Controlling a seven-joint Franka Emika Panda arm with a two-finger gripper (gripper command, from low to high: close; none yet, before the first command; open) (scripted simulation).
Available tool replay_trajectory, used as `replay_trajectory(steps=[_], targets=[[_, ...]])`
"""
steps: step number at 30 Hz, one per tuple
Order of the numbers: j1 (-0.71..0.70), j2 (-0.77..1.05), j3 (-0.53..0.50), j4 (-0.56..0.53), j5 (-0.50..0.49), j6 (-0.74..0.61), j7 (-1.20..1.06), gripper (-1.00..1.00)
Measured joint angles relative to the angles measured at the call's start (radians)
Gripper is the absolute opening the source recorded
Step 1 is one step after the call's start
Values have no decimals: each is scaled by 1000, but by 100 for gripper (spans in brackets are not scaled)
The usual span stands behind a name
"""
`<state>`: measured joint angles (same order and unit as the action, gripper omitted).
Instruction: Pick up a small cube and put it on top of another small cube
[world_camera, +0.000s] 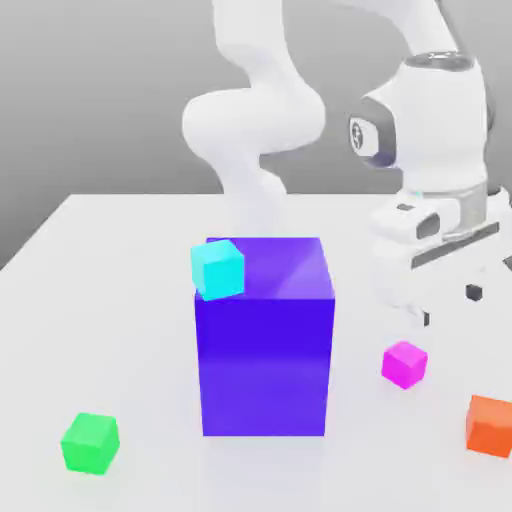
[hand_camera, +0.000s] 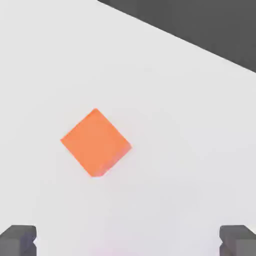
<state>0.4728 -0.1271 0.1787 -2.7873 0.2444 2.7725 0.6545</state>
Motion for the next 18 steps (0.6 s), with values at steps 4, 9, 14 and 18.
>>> replay_trajectory(steps=[4, 9, 14, 18], targets=[[18, 70, 47, -64, -101, 67, 76, 0], [42, 149, 34, -94, -275, 139, 196, 0], [56, 235, -23, -72, -393, 207, 275, 0], [103, 309, -89, -57, -466, 265, 329, 0]])
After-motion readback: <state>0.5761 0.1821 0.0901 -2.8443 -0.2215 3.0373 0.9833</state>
